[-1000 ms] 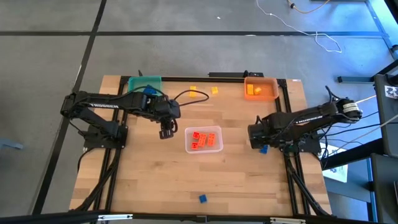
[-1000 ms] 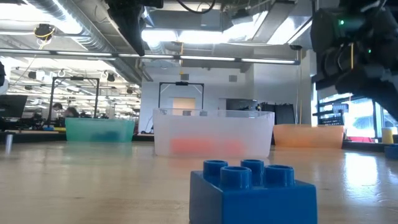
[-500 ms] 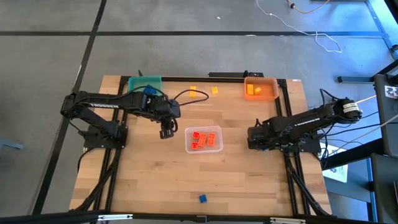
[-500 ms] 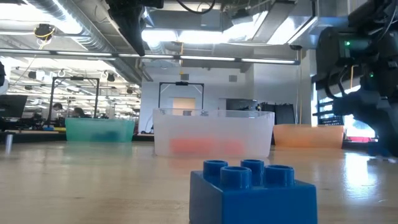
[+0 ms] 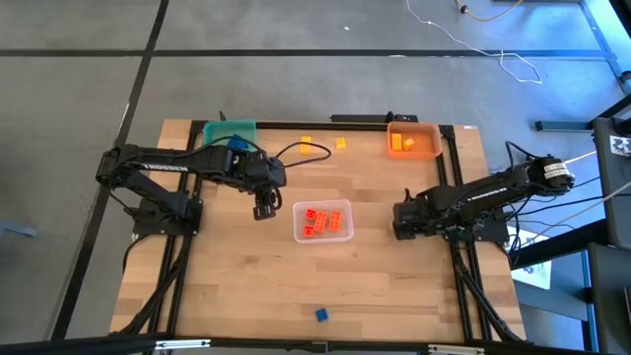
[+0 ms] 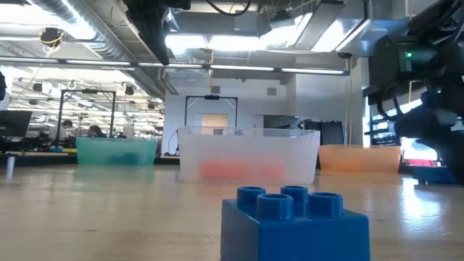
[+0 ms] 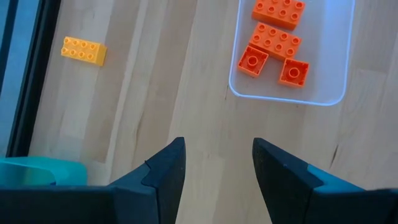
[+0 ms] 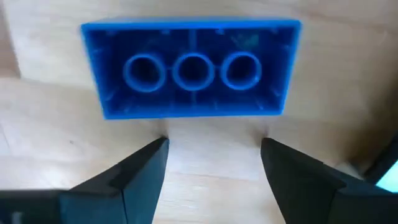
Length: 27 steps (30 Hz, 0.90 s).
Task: Sort & place blocks by color
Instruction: Put the top blue game piece into the blue bin
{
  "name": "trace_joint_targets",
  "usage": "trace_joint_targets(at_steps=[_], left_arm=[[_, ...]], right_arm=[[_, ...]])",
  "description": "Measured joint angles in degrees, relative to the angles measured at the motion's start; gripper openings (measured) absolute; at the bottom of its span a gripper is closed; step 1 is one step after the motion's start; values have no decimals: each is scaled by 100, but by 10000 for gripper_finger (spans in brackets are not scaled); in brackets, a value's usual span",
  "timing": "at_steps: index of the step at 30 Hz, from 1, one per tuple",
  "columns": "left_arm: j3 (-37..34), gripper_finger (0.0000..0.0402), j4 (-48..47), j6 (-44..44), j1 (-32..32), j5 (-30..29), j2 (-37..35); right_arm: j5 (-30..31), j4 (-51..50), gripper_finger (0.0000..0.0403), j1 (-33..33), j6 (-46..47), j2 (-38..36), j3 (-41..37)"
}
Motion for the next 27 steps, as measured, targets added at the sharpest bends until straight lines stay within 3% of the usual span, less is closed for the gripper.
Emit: trace_joint_targets(at_steps=[5, 10, 15, 23, 27], left_arm=[[0, 177, 0, 7, 0, 0, 0], [0, 177, 0, 8, 0, 2, 0], [0, 177, -2, 17, 0, 13, 0], [0, 177, -2, 15, 0, 22, 0], [0, 177, -2, 15, 0, 22, 0]], right_arm=[[-2, -506, 264, -4, -934, 0, 474], [400, -1179, 264, -4, -1763, -1, 1011], [1033, -1267, 264, -6, -3497, 0, 1153], [1216, -1204, 264, -7, -6068, 16, 1150], [1274, -1155, 264, -11, -6906, 16, 1150]])
